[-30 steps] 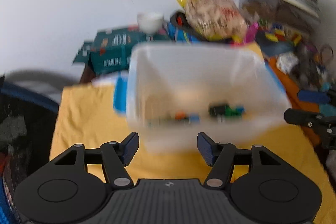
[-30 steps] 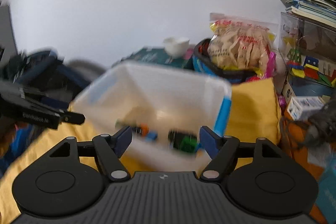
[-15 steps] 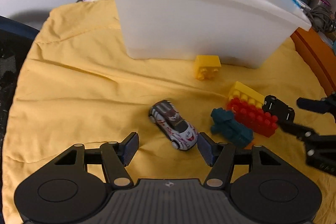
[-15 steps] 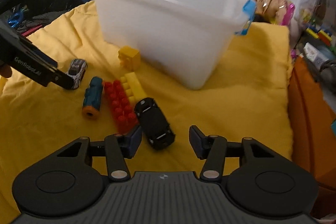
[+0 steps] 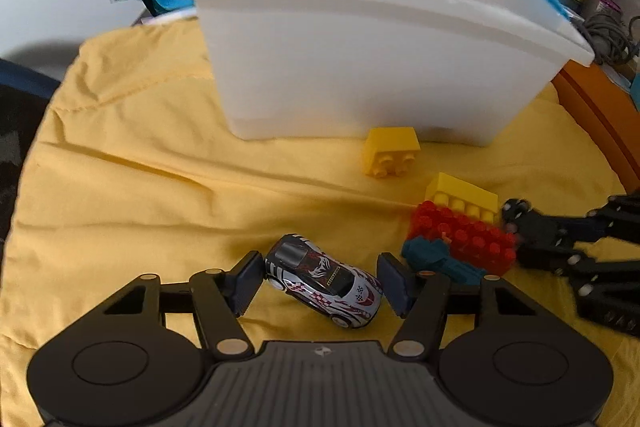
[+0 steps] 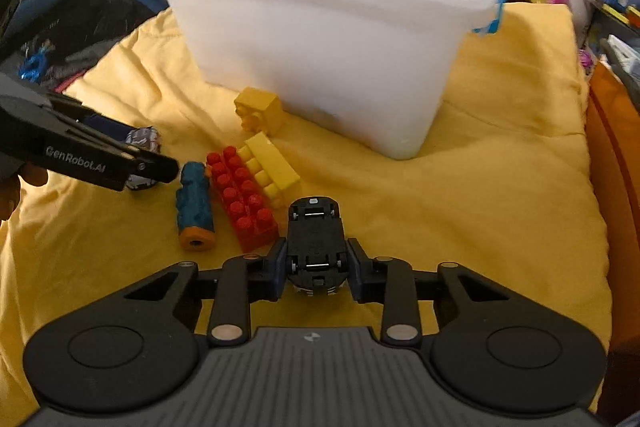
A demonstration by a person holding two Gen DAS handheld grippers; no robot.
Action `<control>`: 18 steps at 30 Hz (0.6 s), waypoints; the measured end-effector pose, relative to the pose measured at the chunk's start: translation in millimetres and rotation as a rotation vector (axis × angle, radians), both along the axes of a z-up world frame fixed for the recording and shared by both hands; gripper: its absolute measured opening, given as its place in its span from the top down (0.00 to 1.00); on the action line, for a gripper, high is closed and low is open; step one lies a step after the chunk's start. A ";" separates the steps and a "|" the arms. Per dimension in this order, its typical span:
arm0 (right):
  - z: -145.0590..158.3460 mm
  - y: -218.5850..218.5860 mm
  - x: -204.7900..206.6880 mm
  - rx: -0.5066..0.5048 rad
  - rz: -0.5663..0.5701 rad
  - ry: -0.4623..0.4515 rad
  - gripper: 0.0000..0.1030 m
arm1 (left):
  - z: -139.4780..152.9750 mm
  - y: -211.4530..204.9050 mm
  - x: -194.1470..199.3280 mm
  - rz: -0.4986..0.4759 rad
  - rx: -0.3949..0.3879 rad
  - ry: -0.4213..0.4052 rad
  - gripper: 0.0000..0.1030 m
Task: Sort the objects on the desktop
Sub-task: 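Grasp the white racing car with the left tool while the right tool grasps a black car, then carry both cars over the white bin and open both tools to drop them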
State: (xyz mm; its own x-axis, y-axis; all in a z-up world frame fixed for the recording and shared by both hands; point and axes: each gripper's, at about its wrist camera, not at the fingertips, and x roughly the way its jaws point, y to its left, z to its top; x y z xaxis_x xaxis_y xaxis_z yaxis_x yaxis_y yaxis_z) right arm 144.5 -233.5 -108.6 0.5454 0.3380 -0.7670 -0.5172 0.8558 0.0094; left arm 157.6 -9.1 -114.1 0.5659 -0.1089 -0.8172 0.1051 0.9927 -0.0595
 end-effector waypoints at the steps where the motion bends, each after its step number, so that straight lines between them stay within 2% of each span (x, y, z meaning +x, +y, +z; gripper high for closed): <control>1: 3.2 -3.1 -2.7 0.015 -0.014 -0.009 0.68 | 2.6 2.5 -2.9 -0.004 0.000 -0.008 0.36; 4: 13.6 -9.3 -9.1 0.061 -0.048 -0.028 0.68 | 18.9 8.8 -11.6 -0.012 -0.001 -0.058 0.36; 7: 30.8 -14.3 -19.4 0.121 -0.068 -0.054 0.68 | 47.5 18.0 -23.2 -0.027 -0.012 -0.127 0.36; 10: 54.5 -15.3 -24.7 0.182 -0.075 -0.087 0.68 | 75.9 27.0 -22.7 -0.022 -0.025 -0.158 0.36; 13: 80.0 -15.0 -19.4 0.232 -0.085 -0.119 0.68 | 102.8 30.1 -18.3 -0.021 -0.009 -0.189 0.36; 18: 113.4 -13.5 11.0 0.289 -0.128 -0.158 0.68 | 144.3 29.5 3.3 -0.022 -0.037 -0.242 0.36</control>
State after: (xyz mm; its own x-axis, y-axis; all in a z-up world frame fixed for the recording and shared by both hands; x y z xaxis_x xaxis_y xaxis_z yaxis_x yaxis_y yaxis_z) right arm 155.6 -247.0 4.8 0.7014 0.4499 -0.5527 -0.4203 0.8875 0.1890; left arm 160.9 20.4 30.2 0.7420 -0.1505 -0.6533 0.1418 0.9877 -0.0664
